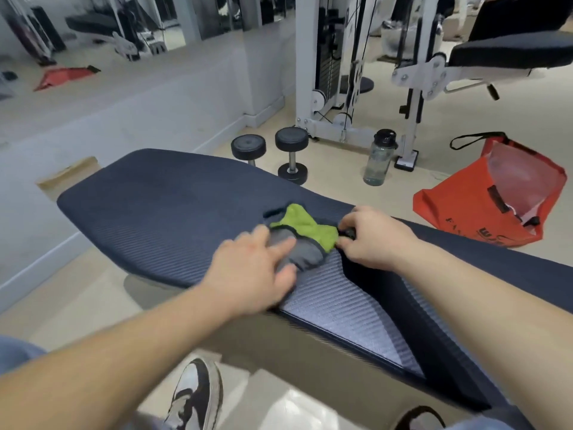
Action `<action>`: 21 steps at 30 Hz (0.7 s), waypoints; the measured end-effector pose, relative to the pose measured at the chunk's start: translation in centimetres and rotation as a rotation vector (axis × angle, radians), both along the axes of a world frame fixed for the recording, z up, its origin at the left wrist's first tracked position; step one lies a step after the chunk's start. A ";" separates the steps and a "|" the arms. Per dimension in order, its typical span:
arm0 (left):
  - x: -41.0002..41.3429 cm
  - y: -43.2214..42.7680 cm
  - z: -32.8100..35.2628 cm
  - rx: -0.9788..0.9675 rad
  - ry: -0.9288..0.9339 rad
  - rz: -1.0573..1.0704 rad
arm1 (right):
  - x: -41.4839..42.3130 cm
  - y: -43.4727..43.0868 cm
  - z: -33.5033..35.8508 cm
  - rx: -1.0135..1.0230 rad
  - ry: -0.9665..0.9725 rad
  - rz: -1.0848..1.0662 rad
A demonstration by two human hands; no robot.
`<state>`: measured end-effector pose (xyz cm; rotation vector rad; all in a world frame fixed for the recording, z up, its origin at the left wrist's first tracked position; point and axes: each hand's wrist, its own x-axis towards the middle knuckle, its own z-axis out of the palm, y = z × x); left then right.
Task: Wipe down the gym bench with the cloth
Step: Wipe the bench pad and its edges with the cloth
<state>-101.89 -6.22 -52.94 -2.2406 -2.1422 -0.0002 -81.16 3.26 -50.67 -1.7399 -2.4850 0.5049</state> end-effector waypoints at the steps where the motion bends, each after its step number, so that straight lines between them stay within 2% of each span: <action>1: -1.5 1.4 0.1 -0.018 0.012 0.100 | 0.3 0.1 -0.1 -0.009 0.069 -0.041; 4: -2.1 4.4 0.0 -0.060 -0.099 0.439 | 1.5 0.5 0.0 0.000 0.295 -0.168; 6: 1.1 5.1 -0.1 -0.052 -0.084 0.433 | 2.3 0.2 0.4 0.016 0.373 -0.212; 8: 5.5 5.1 -0.2 -0.055 -0.090 0.280 | 2.8 0.0 0.7 0.046 0.405 -0.233; 11: 11.0 4.9 0.4 -0.083 -0.101 -0.138 | 3.3 -0.1 0.9 0.097 0.413 -0.255; 13: 12.0 5.5 1.2 -0.131 -0.116 -0.425 | 3.7 -0.2 1.3 0.106 0.437 -0.290; 15: 10.7 6.6 1.4 -0.126 -0.074 -0.547 | 4.2 -0.2 1.3 0.121 0.438 -0.309; 16: 9.5 7.3 1.3 -0.109 -0.052 -0.499 | 4.3 -0.2 1.3 0.129 0.427 -0.304; 19: 5.7 7.9 1.1 -0.112 -0.081 -0.173 | 3.8 -0.2 1.1 0.092 0.380 -0.238; 21: 4.0 6.3 1.5 -0.158 -0.167 -0.162 | 2.3 -0.4 1.1 0.006 0.363 -0.136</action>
